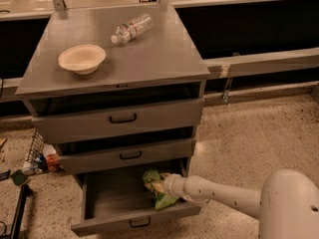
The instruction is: Pick green rice chip bag from bottom drawer and place on counter
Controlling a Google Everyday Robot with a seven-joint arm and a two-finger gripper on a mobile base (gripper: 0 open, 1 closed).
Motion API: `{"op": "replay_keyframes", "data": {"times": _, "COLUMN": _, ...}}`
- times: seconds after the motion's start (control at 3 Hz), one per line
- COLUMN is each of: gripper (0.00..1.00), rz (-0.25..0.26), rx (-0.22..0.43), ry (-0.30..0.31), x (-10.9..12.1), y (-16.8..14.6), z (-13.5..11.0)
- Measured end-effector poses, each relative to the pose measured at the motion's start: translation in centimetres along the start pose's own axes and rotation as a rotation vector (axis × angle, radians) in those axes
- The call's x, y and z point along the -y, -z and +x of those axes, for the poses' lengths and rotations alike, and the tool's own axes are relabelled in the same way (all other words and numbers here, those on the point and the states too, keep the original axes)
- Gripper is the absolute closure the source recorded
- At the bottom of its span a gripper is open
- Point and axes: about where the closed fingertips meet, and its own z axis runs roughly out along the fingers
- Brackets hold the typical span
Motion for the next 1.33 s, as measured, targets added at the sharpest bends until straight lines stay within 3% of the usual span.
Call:
{"op": "replay_keyframes", "data": {"times": 0.33, "gripper": 1.00, "rz": 0.072, "rx": 0.057, "ry": 0.041, "x": -1.8, "y": 6.3, "z": -3.5}}
{"op": "replay_keyframes", "data": {"times": 0.67, "gripper": 1.00, "rz": 0.115, "rx": 0.101, "ry": 0.075, "x": -2.7, "y": 10.3, "z": -6.2}}
{"op": "replay_keyframes", "data": {"times": 1.33, "gripper": 1.00, "rz": 0.110, "rx": 0.106, "ry": 0.077, "x": -2.9, "y": 10.6, "z": -6.4}}
